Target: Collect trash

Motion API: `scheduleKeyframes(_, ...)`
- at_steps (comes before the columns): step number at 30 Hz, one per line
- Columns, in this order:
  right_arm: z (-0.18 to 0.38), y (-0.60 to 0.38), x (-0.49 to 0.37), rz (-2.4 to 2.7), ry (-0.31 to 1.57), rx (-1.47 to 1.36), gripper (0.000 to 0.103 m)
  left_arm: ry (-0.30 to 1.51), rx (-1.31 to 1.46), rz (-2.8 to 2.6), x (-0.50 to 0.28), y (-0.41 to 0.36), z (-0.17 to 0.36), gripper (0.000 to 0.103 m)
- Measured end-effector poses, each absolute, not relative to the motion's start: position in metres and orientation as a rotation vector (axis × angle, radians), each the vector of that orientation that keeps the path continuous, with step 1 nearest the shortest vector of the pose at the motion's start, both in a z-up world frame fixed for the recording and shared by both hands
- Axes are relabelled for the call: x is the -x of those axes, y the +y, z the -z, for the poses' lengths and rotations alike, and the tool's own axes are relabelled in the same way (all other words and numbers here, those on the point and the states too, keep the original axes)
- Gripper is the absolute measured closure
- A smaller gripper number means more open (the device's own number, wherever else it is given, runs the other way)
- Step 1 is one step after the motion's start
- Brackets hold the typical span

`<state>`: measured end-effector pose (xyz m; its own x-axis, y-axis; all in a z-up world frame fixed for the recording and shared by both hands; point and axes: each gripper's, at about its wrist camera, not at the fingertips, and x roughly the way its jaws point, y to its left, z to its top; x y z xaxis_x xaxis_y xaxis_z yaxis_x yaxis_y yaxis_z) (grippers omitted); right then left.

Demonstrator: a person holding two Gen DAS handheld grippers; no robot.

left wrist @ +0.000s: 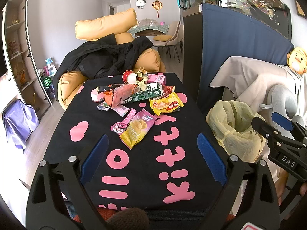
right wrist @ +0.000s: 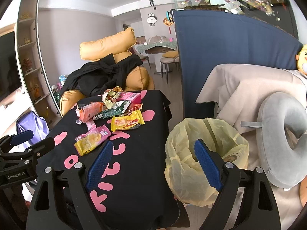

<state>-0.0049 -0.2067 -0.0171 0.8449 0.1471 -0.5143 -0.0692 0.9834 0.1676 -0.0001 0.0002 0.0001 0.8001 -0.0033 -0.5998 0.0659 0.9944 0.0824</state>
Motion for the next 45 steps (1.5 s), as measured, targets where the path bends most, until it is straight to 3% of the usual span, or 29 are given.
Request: scheduleKeyframes(45, 0.016, -0.212, -0.020, -0.094, 0.543, -0.130, 0.020, 0.639, -0.061, 0.059, -0.024, 0.020, 0.000, 0.013)
